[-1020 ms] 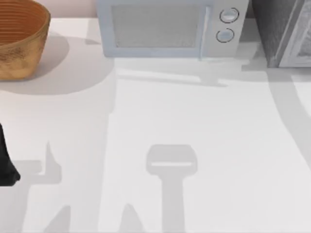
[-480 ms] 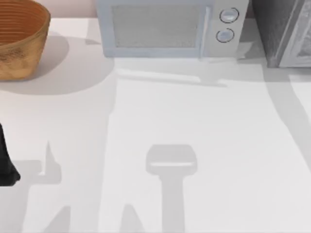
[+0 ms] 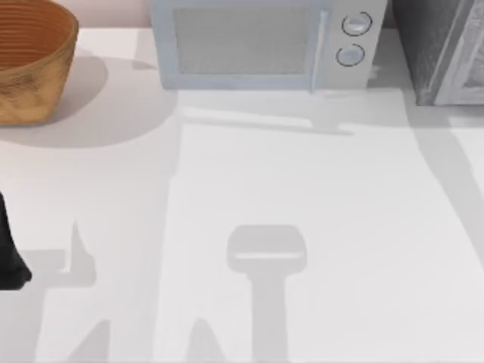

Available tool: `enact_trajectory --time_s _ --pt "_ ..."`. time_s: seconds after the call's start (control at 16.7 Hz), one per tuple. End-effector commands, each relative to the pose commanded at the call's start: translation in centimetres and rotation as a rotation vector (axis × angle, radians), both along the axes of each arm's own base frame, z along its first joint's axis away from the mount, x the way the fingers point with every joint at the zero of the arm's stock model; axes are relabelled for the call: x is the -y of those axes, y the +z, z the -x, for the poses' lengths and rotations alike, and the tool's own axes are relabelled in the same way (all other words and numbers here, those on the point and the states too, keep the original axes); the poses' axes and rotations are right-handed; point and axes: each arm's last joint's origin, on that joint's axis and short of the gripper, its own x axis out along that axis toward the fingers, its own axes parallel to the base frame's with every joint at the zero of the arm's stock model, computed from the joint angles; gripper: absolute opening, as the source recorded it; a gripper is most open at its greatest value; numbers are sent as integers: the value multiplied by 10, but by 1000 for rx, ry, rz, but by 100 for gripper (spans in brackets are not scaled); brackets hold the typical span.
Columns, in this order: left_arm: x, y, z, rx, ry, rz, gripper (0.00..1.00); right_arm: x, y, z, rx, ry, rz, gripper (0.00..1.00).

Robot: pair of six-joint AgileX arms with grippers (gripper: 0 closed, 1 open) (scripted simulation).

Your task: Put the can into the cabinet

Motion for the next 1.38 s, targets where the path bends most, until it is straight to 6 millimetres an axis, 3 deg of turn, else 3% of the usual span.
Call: enact_trajectory --time_s 0.9,1.38 --pt "0 0 0 0 0 0 100 -2 18 -69 -2 3 0 0" --pt "0 0 0 0 0 0 100 1 15 -104 -2 -3 0 0"
